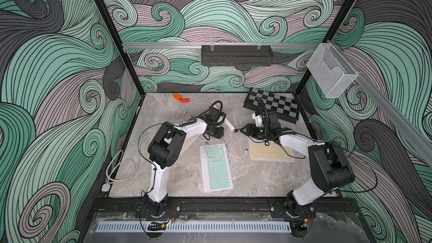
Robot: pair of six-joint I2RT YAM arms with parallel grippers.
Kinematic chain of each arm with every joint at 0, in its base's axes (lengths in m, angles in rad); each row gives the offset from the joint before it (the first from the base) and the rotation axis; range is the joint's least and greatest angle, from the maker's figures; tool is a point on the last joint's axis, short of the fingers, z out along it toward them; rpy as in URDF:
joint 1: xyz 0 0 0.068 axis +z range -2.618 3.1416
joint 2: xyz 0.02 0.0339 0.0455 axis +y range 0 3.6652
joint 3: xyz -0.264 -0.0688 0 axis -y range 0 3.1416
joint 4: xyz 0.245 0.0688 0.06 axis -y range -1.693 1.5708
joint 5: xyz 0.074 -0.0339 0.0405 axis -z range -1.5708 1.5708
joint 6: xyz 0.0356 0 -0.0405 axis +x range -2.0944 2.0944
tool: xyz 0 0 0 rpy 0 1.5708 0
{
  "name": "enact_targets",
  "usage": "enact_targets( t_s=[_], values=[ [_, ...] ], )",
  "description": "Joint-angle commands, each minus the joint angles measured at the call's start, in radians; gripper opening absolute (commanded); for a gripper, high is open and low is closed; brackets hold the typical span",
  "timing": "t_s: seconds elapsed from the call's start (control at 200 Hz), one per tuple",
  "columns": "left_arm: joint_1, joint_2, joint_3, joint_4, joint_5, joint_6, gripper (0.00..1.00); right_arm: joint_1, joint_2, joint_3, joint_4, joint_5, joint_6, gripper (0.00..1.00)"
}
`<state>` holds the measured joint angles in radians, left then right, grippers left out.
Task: Unplug the wireless keyboard
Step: Place the plug at the center of the board, then adjust the keyboard at the center of the board.
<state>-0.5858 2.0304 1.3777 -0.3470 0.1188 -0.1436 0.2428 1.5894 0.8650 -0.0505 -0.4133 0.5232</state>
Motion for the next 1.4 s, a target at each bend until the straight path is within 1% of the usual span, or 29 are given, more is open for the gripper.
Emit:
enact_targets(
  t_s=[0.0, 0.095, 0.18, 0.255, 0.325, 0.38, 0.435, 0.565, 0.7, 0.816, 0.881, 0.976, 1.131, 1.266, 1.396],
  values=[
    [-0.002, -0.064, 0.028, -0.02, 0.003, -0.007, 0.49, -0.013, -0.095, 0.047, -0.119, 0.068, -0.032, 0.63],
    [-0.002, -0.1, 0.034, -0.012, 0.024, -0.012, 0.52, -0.059, -0.17, 0.056, -0.213, 0.104, -0.033, 0.62],
    [-0.002, -0.135, 0.034, 0.001, 0.058, -0.017, 0.53, -0.118, -0.224, 0.064, -0.318, 0.171, -0.043, 0.6],
    [-0.005, -0.161, 0.027, 0.017, 0.091, -0.028, 0.54, -0.201, -0.27, 0.041, -0.391, 0.244, -0.037, 0.58],
    [-0.009, -0.181, 0.017, 0.033, 0.12, -0.04, 0.54, -0.309, -0.309, 0.009, -0.446, 0.293, -0.029, 0.58],
    [-0.015, -0.191, 0.008, 0.046, 0.144, -0.05, 0.54, -0.403, -0.333, -0.024, -0.471, 0.321, -0.017, 0.58],
    [-0.024, -0.199, -0.004, 0.062, 0.172, -0.058, 0.54, -0.476, -0.341, -0.052, -0.494, 0.352, -0.009, 0.61],
    [-0.072, -0.202, -0.012, 0.09, 0.235, -0.039, 0.54, -0.561, -0.323, -0.104, -0.508, 0.367, -0.012, 0.62],
    [-0.129, -0.19, 0.02, 0.074, 0.274, -0.012, 0.54, -0.61, -0.274, -0.115, -0.504, 0.404, -0.031, 0.65],
    [-0.178, -0.154, 0.047, 0.057, 0.338, 0.043, 0.57, -0.653, -0.21, -0.096, -0.473, 0.372, -0.049, 0.68],
    [-0.206, -0.115, 0.09, 0.012, 0.329, 0.051, 0.57, -0.657, -0.156, -0.076, -0.451, 0.353, -0.053, 0.68],
    [-0.233, -0.079, 0.1, 0.045, 0.329, 0.035, 0.57, -0.658, -0.074, -0.039, -0.421, 0.307, -0.051, 0.67],
    [-0.263, -0.02, 0.165, 0.02, 0.316, 0.052, 0.57, -0.657, -0.022, 0.027, -0.394, 0.304, -0.029, 0.64],
    [-0.282, 0.043, 0.231, -0.021, 0.292, 0.073, 0.56, -0.661, 0.034, 0.058, -0.363, 0.297, -0.001, 0.64],
    [-0.287, 0.073, 0.246, -0.023, 0.283, 0.076, 0.56, -0.676, 0.105, 0.08, -0.331, 0.283, 0.029, 0.61]
  ],
)
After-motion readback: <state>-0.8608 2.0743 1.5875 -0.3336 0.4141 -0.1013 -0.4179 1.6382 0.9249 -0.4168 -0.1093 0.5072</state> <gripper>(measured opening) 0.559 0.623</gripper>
